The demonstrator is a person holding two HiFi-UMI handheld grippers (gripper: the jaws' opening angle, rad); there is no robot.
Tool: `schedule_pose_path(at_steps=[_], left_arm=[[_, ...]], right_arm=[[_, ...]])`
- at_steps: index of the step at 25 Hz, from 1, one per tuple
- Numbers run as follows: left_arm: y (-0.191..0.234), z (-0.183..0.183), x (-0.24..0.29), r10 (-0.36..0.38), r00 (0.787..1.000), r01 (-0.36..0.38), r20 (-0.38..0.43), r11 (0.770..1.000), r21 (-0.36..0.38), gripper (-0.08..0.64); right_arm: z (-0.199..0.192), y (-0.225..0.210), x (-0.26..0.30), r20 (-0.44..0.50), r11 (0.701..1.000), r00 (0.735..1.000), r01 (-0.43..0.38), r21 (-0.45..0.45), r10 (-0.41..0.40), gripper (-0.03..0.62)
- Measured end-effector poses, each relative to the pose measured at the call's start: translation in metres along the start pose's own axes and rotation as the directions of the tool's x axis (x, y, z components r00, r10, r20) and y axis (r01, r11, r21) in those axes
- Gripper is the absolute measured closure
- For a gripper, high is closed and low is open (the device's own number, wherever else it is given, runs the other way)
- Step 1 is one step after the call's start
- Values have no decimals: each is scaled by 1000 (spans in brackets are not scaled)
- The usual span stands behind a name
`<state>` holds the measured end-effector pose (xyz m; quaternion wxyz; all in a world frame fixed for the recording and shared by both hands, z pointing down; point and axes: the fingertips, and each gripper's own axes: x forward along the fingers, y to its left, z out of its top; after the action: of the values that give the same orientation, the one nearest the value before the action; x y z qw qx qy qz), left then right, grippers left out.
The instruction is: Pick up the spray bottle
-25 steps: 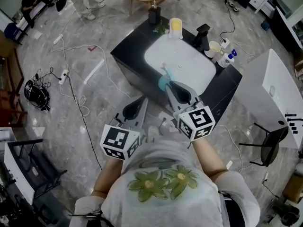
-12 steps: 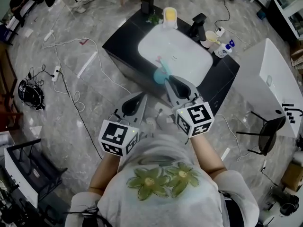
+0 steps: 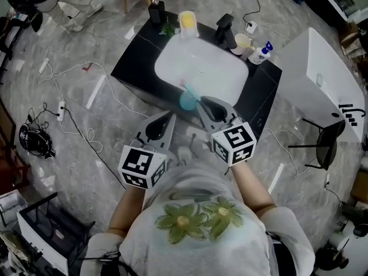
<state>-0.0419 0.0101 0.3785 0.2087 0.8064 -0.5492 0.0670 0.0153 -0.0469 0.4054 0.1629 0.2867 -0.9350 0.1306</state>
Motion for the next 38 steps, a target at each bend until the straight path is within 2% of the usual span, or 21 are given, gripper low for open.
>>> schedule_pose_path(at_steps=[3, 9, 20, 26, 38], left_arm=[[8, 5, 9, -26, 1000, 26, -9, 1000, 1, 551], [23, 11, 25, -71, 997, 71, -30, 997, 5, 551], [41, 17, 54, -144, 987, 145, -70, 989, 8, 551], [44, 18, 68, -175, 981, 177, -88, 984, 8, 551], [52, 11, 81, -201, 972, 201, -124, 979, -8, 551]], right_arm=[[-3, -5, 11, -26, 1000, 1000, 16, -3, -16, 552], [-19, -12, 31, -82, 1000, 996, 23, 19, -21, 496], [-44, -27, 55, -178, 998, 982, 60, -1, -59, 465], [-63, -29, 62, -241, 998, 969, 58, 12, -53, 449], [-86, -27, 79, -318, 998, 946, 61, 5, -56, 446]])
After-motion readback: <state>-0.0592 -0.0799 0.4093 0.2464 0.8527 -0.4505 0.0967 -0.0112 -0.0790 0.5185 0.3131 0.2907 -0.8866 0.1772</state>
